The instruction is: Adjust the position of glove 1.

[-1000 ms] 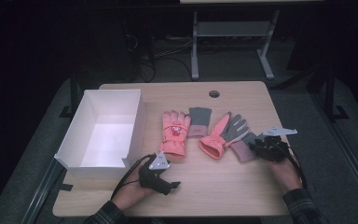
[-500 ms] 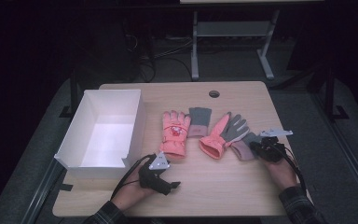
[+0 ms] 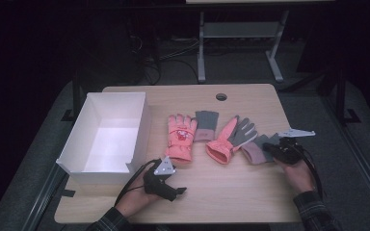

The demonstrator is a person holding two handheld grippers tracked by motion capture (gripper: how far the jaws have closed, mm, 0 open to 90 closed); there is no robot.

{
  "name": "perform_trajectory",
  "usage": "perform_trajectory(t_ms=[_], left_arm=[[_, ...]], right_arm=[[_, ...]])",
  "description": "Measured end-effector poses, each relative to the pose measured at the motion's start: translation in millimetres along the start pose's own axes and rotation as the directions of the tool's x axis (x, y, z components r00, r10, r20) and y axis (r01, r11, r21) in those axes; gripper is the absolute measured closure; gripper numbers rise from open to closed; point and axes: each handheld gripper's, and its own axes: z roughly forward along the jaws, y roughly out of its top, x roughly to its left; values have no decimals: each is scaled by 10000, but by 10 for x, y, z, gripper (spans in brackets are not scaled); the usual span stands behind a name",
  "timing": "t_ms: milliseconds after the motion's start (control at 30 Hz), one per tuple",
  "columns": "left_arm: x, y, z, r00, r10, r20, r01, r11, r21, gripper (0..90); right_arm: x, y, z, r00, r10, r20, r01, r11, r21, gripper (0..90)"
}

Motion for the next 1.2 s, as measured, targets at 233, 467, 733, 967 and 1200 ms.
perform_trajectory(t_ms=[233,467,733,967,1200], left_arm=[[-1,-2,5,10000,-7,-9,7,10000,-57,125],[-1,-3,6,10000,-12,-8,12,10000,-84,125],[-1,-3,7,10000,-8,-23,8,10000,-87,125],[-1,-4,8,10000,-4,-24,4,10000,-98,125],[-1,-5,9,10000,3,-25,-4,9999,-107,125]], right_arm=[[92,13,-138,9996,-128,-256,125,9998,-141,872],[251,-22,-237,9976,-79,-686,71,9999,-126,871],[461,-76,-356,9940,-557,-941,534,9982,-266,870],[668,-141,-365,9869,-922,-1323,904,9957,-197,870],[890,-202,-346,9733,-1277,-1909,1292,9916,-44,868]])
